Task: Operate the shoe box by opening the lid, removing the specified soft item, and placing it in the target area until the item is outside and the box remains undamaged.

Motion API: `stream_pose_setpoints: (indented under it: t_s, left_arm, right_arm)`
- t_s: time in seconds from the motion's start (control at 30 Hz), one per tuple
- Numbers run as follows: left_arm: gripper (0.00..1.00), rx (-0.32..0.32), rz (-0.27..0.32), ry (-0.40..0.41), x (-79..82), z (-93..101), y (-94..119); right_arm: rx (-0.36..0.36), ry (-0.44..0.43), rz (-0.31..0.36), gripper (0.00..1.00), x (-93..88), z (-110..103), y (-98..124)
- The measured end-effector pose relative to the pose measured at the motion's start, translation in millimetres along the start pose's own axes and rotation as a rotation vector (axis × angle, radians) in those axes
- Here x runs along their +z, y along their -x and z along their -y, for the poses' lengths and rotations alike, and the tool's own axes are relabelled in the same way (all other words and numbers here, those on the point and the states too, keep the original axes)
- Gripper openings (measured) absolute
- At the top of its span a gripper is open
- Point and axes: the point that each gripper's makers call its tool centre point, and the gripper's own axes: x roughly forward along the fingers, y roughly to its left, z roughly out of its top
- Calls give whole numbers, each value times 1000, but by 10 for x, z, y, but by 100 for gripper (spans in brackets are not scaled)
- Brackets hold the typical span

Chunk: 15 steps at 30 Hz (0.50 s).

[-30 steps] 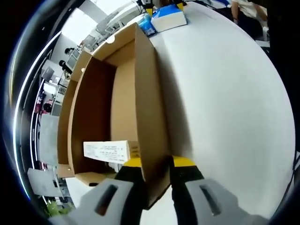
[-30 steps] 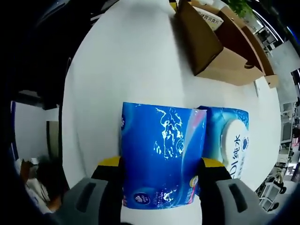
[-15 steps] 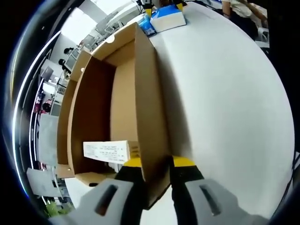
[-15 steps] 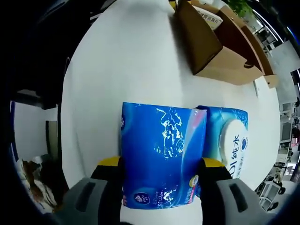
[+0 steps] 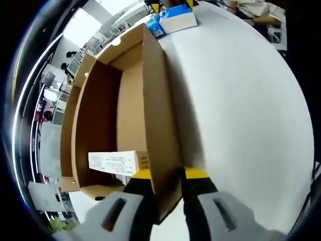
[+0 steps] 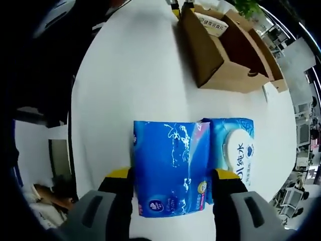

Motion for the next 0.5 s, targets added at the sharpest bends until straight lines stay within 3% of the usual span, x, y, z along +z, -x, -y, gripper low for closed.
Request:
stream_pose_setpoints:
  t_s: [0.13, 0.4, 0.5]
  left_arm:
    - [17, -8, 4, -13, 0, 8, 5]
    - [15, -43, 2, -50, 5, 30, 9]
    - [14, -50, 8, -53, 8, 34, 13]
  right_arm:
    - [-52, -54, 69, 63, 88, 19, 135]
    - [-135, -130, 117, 61, 165, 52, 367]
    - [-165, -144, 141, 61, 272, 90, 438]
